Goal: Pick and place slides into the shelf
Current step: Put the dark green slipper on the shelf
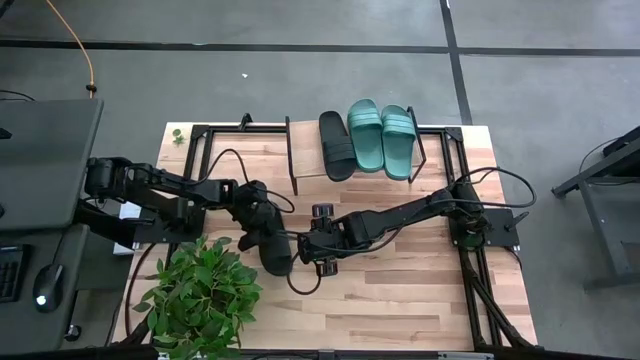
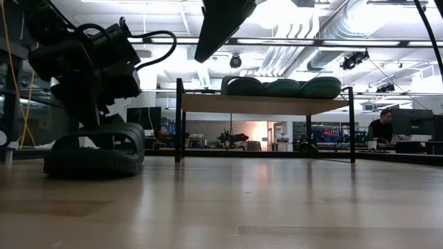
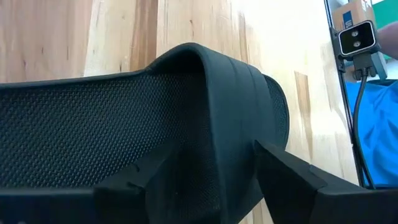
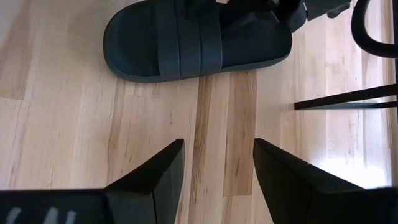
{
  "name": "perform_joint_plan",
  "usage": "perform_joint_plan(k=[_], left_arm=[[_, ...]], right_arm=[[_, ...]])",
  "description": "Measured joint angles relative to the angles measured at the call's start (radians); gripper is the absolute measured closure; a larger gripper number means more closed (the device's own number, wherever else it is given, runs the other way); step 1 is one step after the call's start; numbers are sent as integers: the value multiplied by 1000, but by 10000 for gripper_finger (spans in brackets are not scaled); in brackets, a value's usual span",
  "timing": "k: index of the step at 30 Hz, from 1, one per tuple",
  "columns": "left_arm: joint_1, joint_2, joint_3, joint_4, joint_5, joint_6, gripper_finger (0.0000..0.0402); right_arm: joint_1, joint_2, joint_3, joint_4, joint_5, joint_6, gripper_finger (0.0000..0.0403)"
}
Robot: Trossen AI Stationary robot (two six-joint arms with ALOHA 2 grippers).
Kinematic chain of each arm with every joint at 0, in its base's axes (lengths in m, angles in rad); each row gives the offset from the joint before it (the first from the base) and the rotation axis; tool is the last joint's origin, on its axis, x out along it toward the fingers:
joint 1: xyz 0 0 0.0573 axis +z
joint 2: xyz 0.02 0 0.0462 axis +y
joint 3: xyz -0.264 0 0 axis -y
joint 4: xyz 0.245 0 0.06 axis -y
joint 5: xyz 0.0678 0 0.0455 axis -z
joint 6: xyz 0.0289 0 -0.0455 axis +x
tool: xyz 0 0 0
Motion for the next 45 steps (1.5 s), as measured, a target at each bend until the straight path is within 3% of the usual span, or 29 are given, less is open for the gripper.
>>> perform_joint_plan(k=[16,35,45], left_arm=[[-1,1,47,-18,-6,48,392],[0,-31,55,-11,-24,52,387],[0,-134,55,-11,-25,38,393]], right_arm=[[0,0,0,0,10,-4,221],[0,0,0,0,18,-38,221],[29,0,0,77,189,-163,221]])
